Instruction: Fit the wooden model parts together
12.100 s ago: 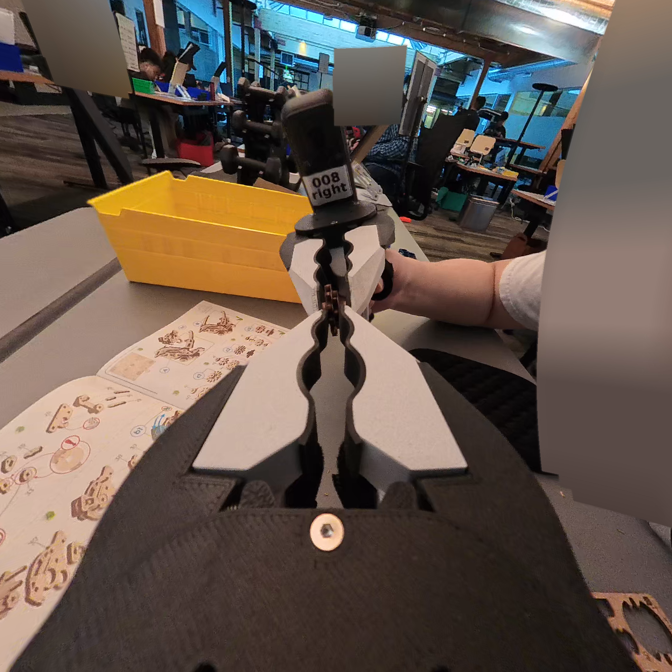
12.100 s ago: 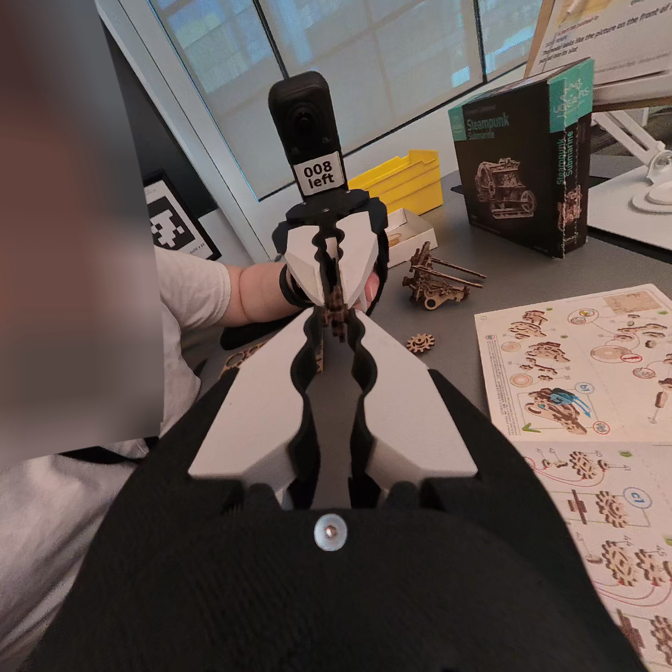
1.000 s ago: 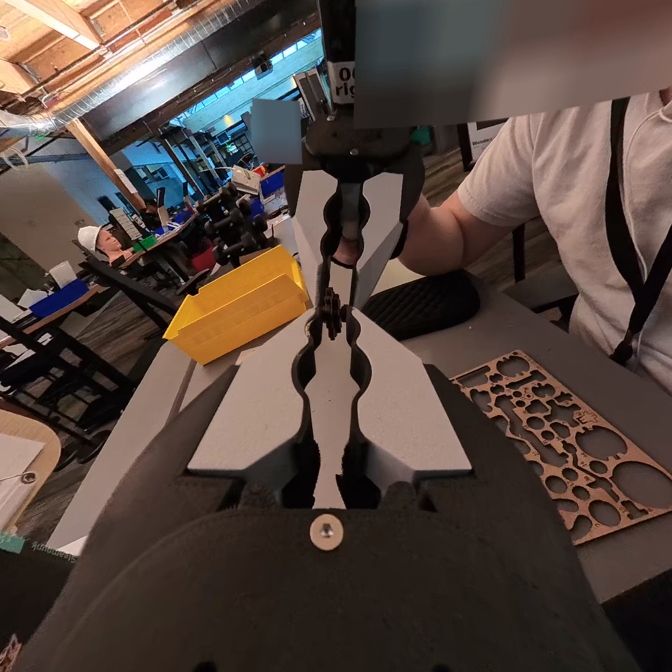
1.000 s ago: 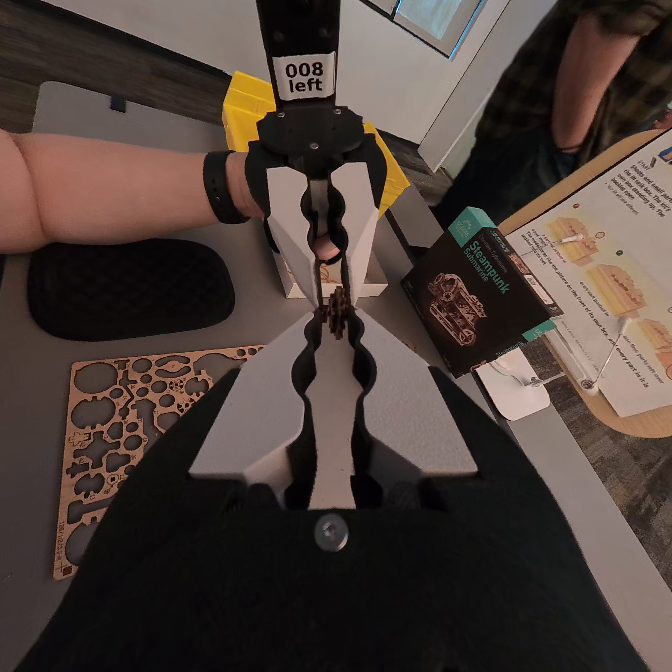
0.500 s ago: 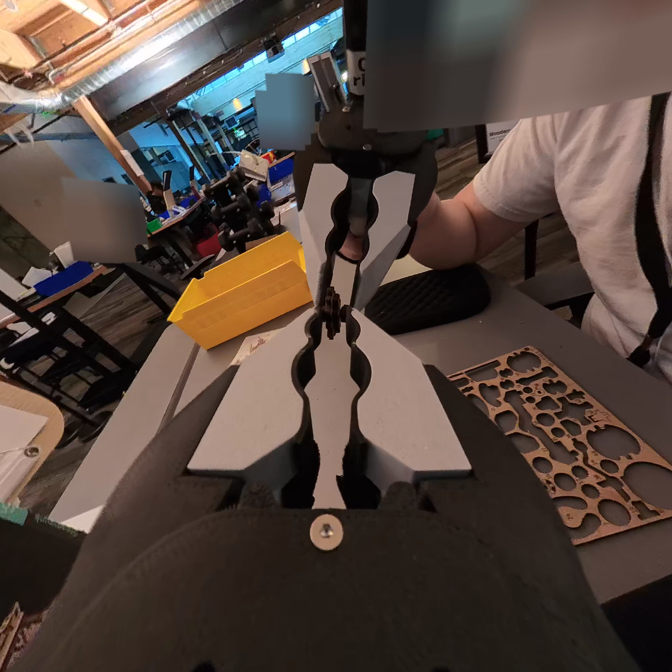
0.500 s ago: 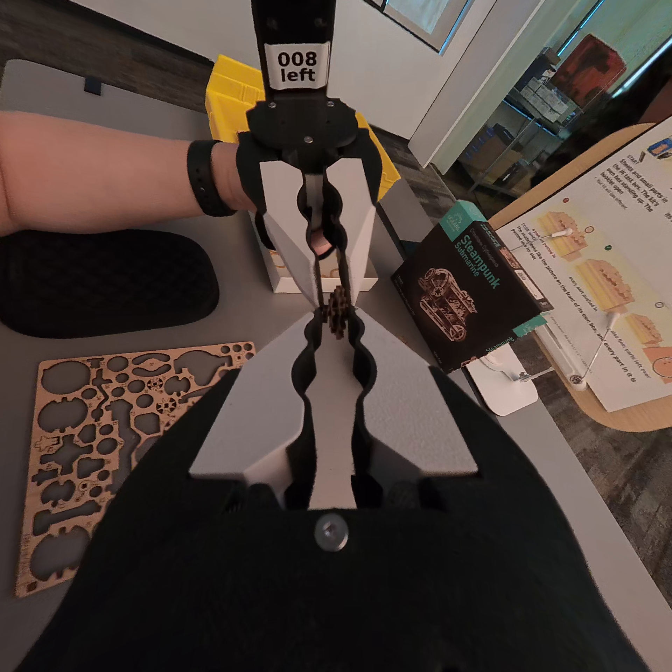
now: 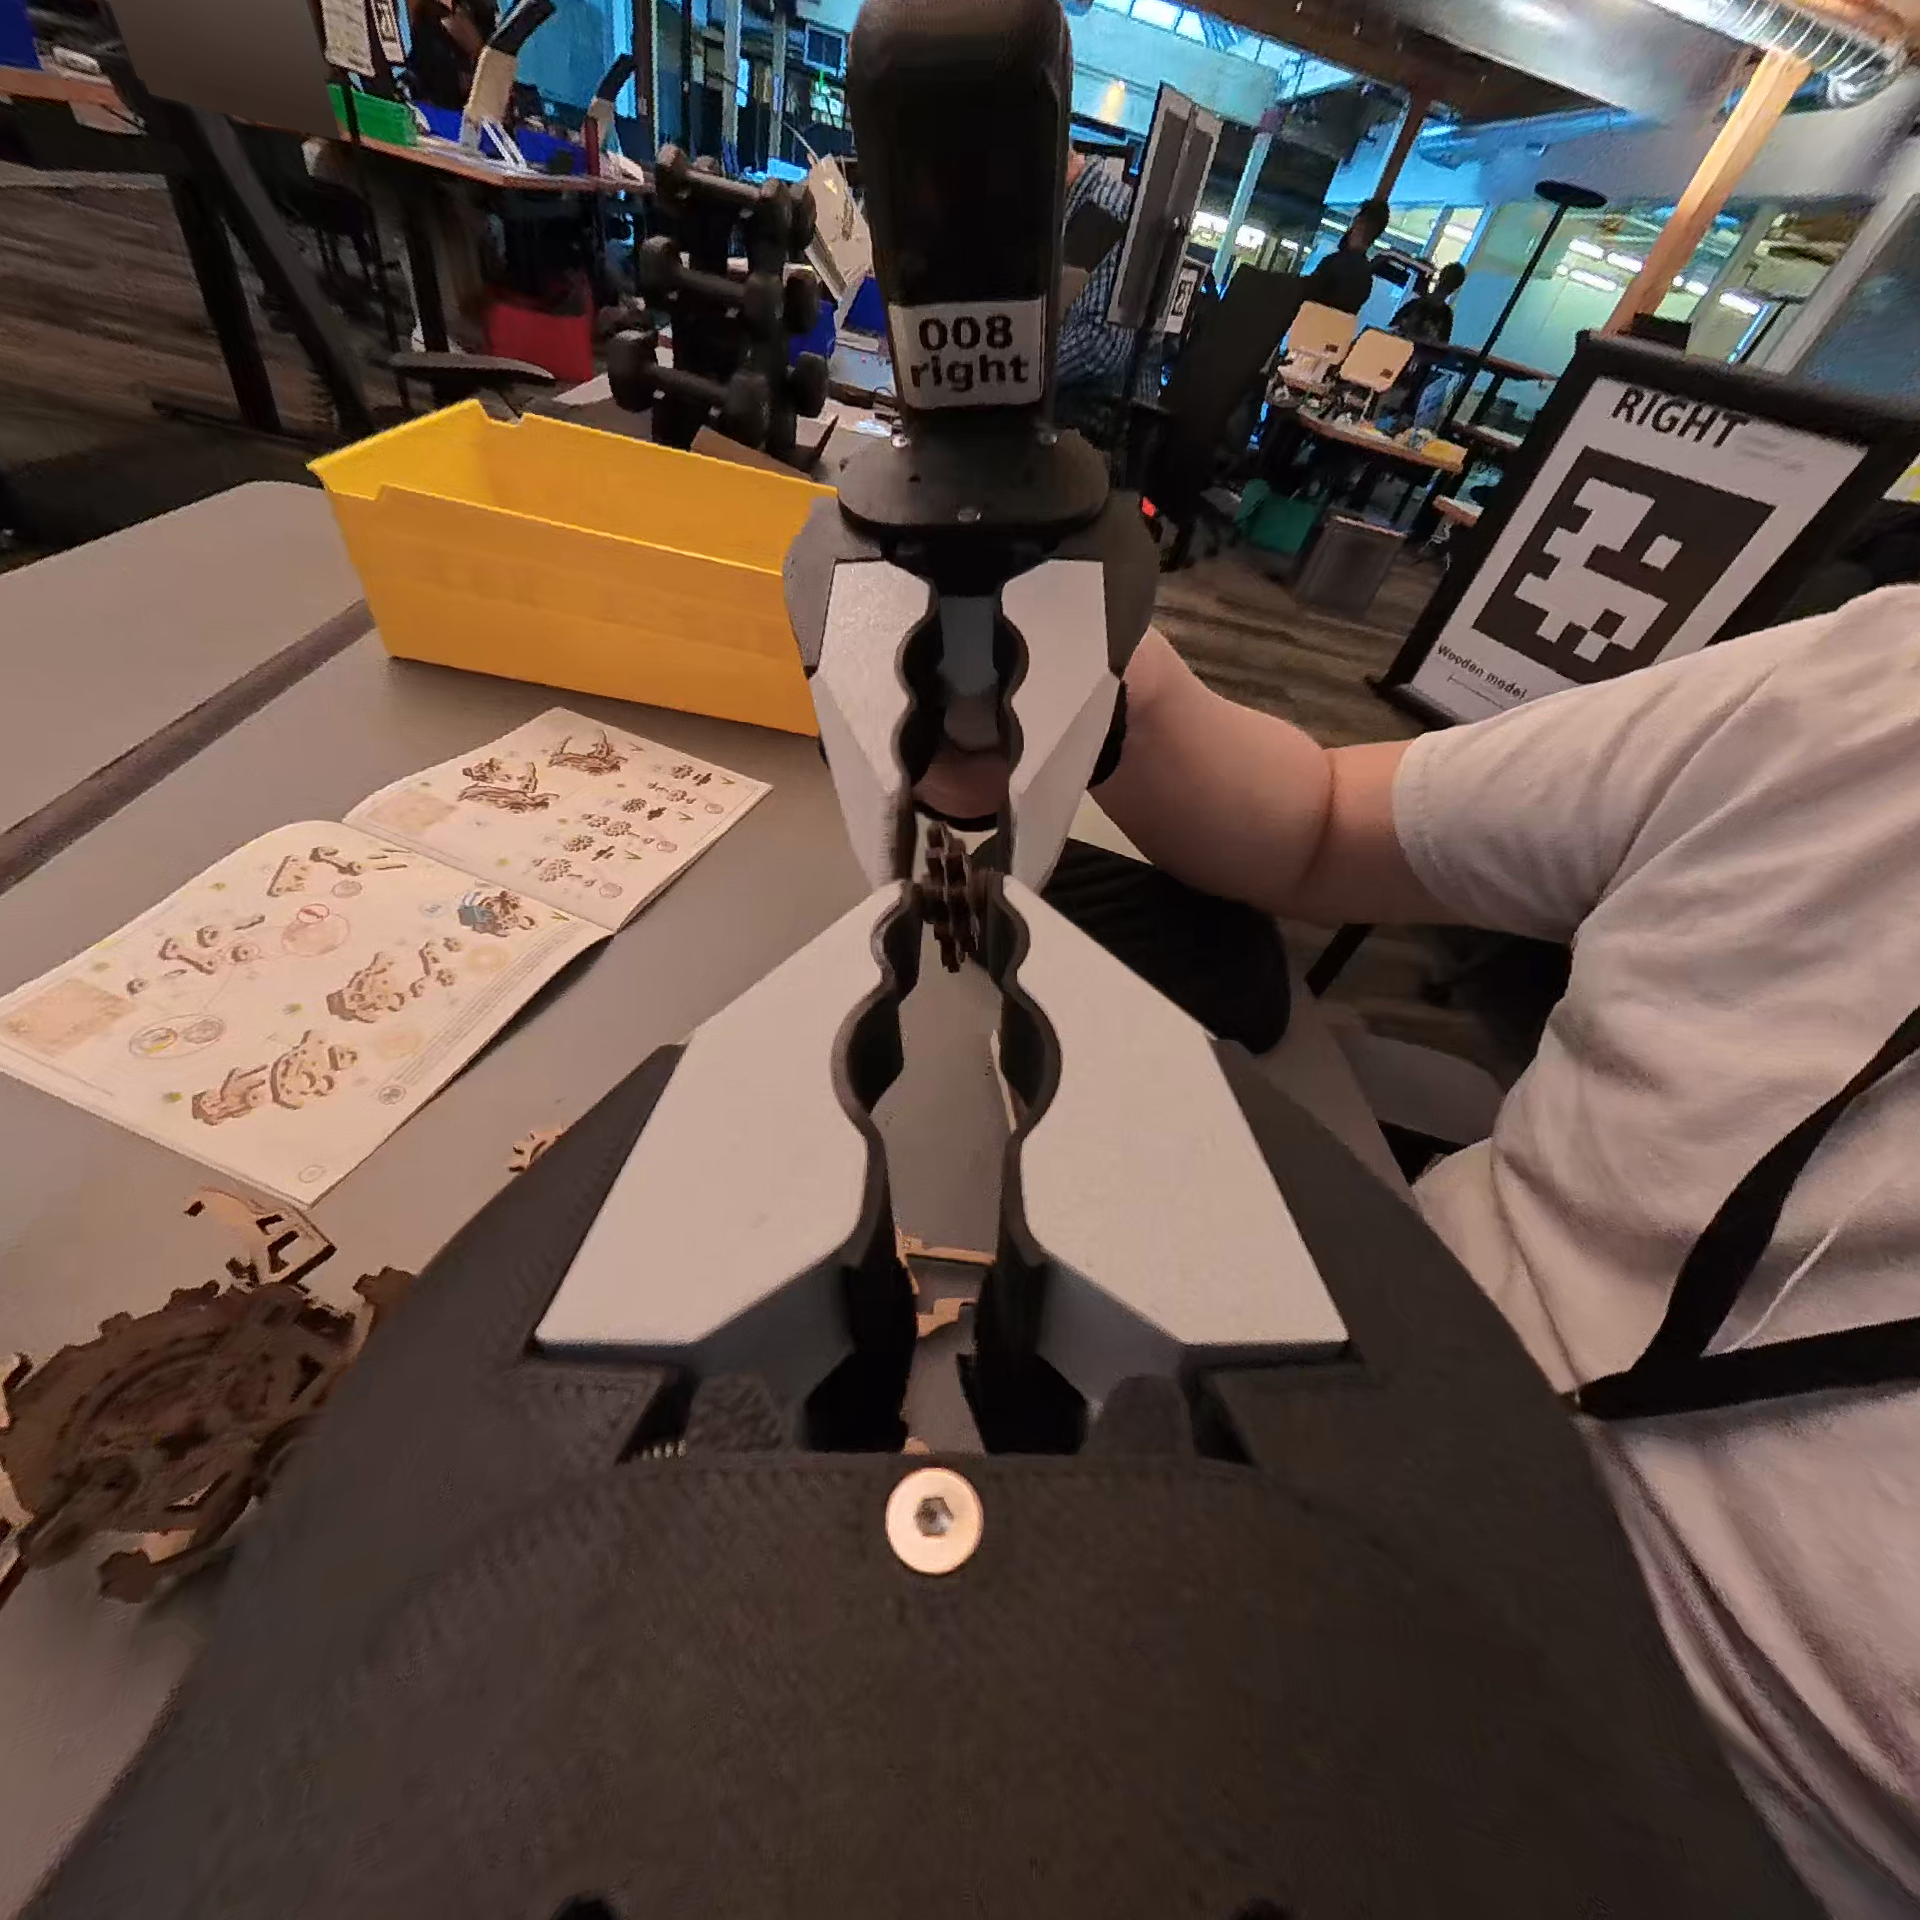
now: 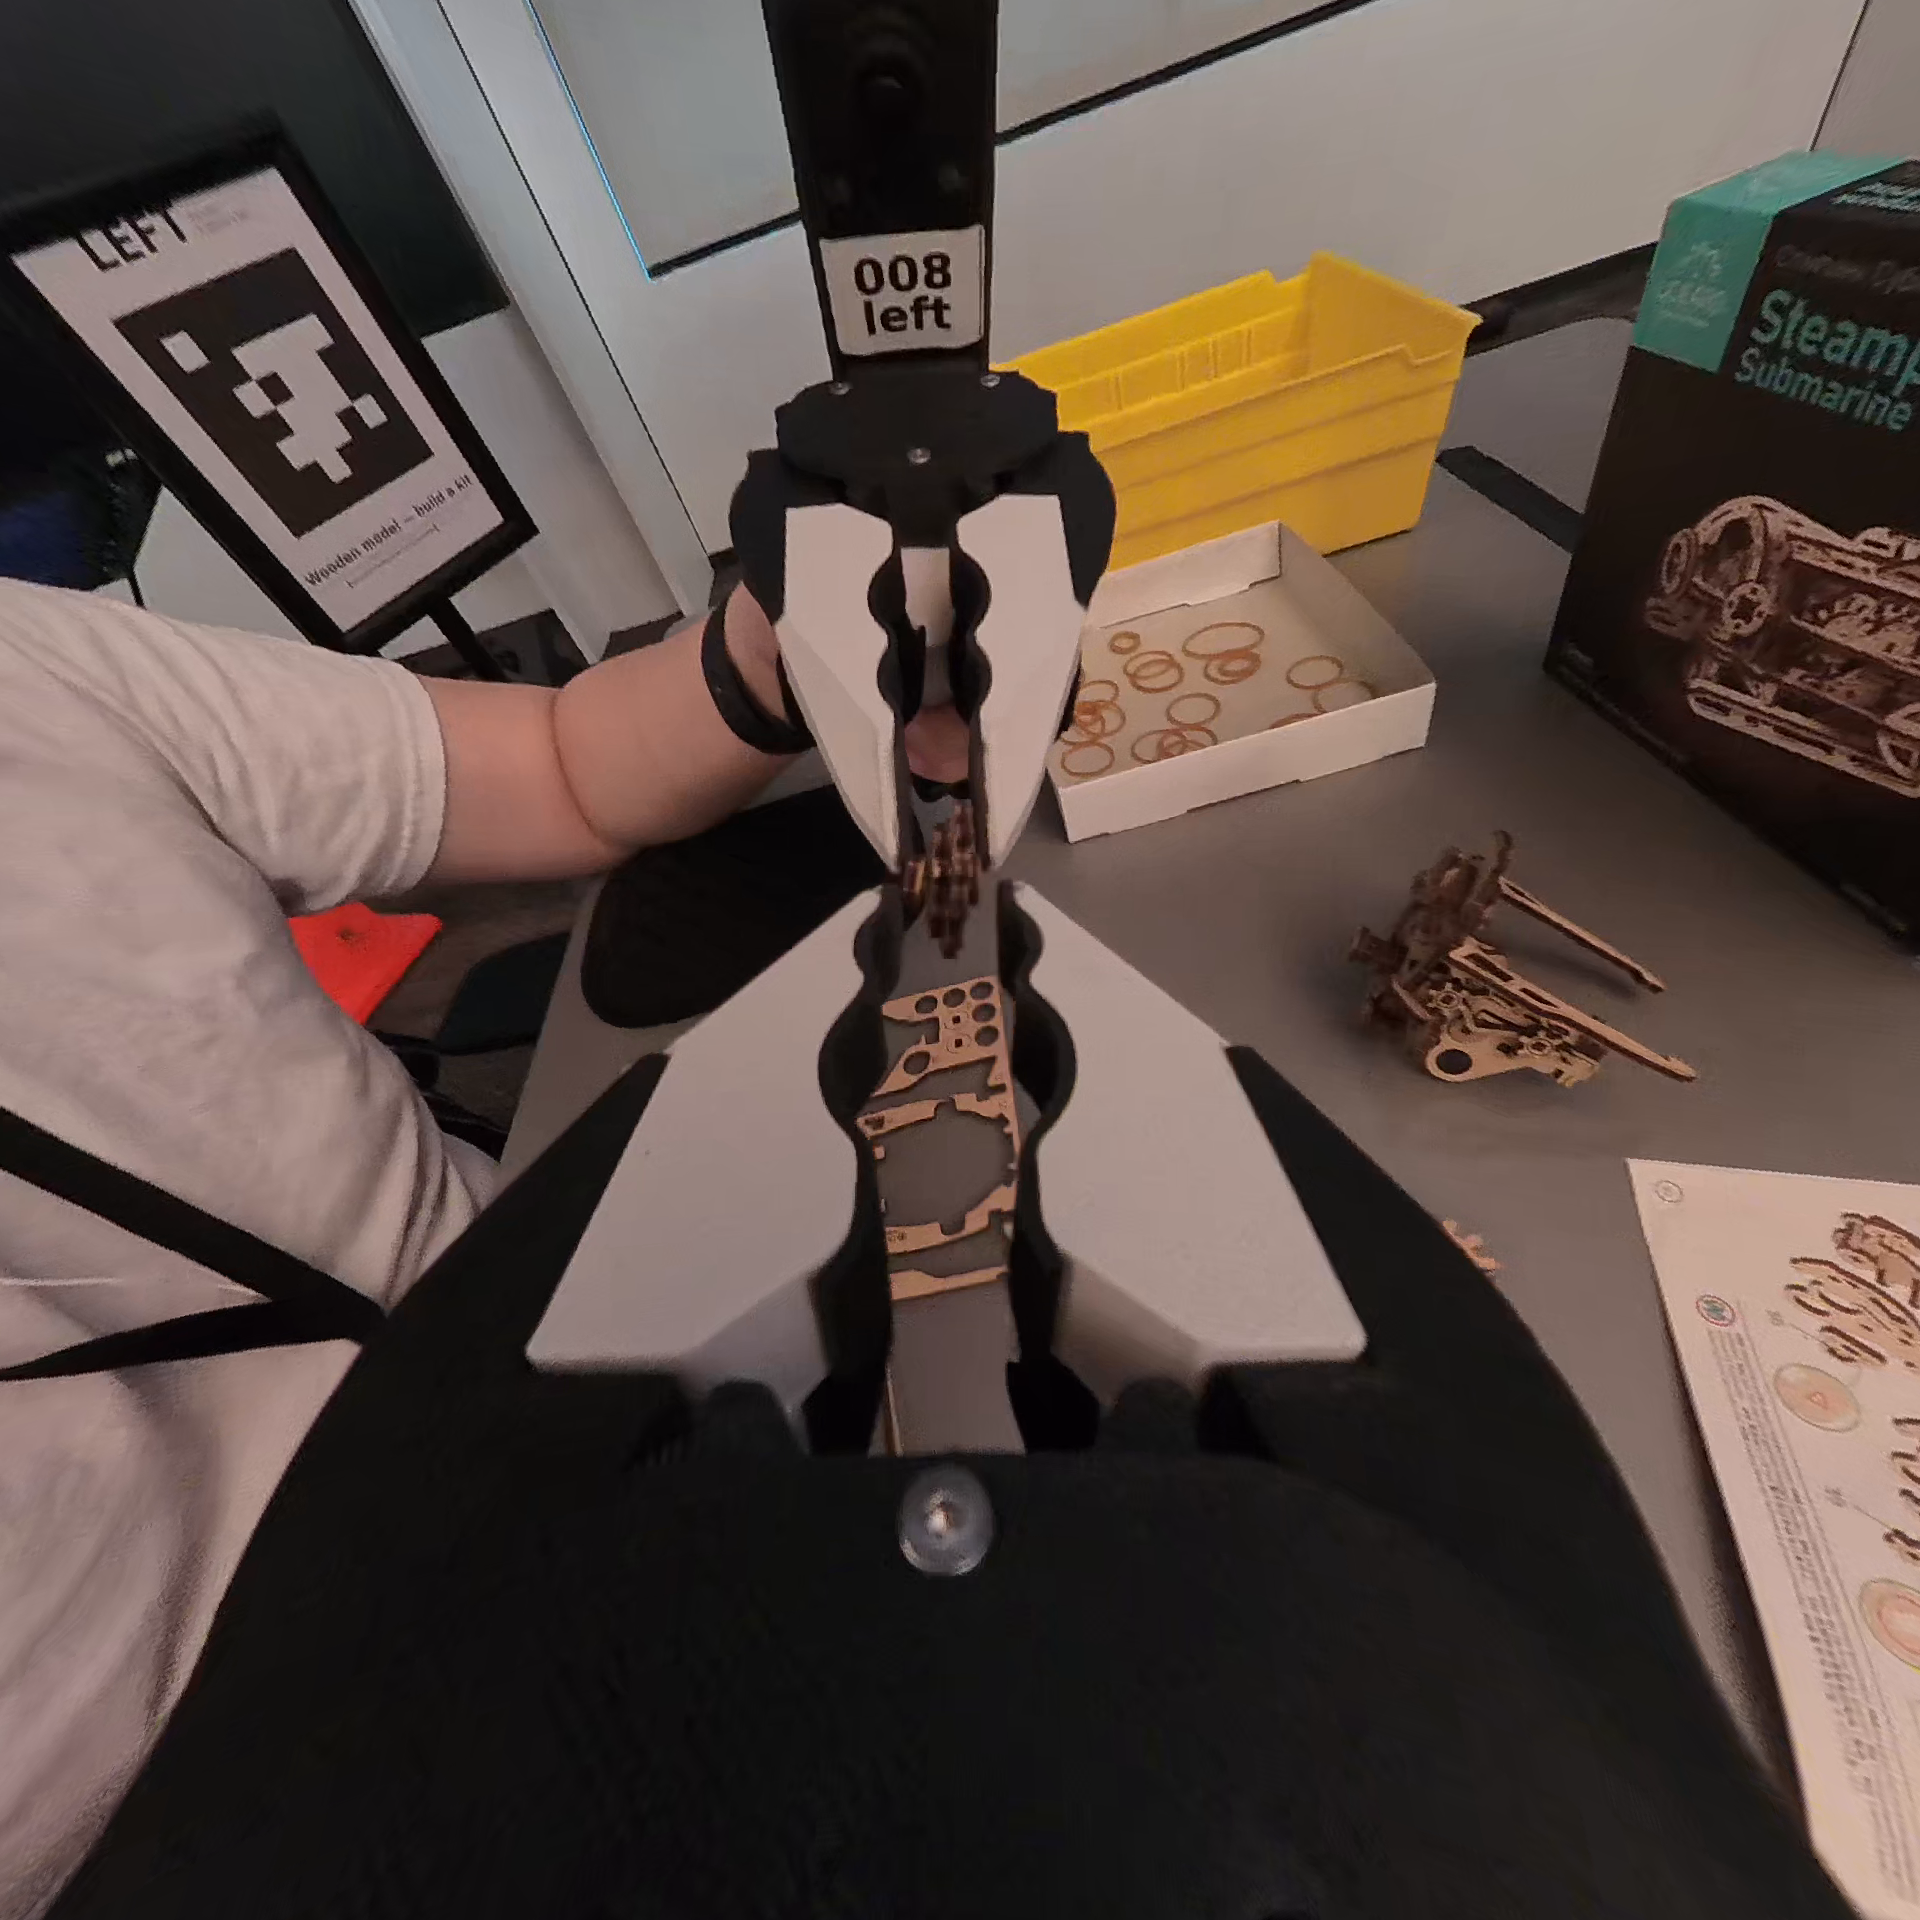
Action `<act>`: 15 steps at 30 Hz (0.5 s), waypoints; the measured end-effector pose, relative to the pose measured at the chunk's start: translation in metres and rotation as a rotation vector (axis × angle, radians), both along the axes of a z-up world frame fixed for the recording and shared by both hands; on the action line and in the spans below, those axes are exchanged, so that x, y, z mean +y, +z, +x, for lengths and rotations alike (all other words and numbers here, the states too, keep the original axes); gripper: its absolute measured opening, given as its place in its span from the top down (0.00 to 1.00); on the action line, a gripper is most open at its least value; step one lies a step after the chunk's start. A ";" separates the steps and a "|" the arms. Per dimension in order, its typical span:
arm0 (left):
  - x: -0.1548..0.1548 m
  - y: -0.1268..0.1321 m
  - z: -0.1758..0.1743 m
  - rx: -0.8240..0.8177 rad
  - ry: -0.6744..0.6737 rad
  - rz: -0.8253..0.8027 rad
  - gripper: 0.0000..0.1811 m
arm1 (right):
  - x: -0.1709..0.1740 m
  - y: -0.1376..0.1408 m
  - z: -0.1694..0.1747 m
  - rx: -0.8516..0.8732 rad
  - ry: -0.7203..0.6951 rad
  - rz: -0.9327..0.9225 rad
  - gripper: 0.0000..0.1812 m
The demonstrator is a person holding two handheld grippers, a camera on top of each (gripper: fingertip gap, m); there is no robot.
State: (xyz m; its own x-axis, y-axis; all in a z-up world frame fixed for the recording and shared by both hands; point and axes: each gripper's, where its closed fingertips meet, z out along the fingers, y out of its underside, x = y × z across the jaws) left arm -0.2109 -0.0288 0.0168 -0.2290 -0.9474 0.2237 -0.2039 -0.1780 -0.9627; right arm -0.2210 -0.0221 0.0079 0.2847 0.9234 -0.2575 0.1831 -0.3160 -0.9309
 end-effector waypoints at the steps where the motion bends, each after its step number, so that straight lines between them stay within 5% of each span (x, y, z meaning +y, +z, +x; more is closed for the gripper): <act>1: 0.000 0.002 0.000 -0.005 -0.001 -0.004 0.94 | 0.000 0.001 0.001 -0.001 0.004 0.007 0.90; 15: 0.004 -0.004 0.006 -0.010 0.030 0.011 0.94 | 0.002 0.004 0.006 0.058 0.029 -0.014 0.94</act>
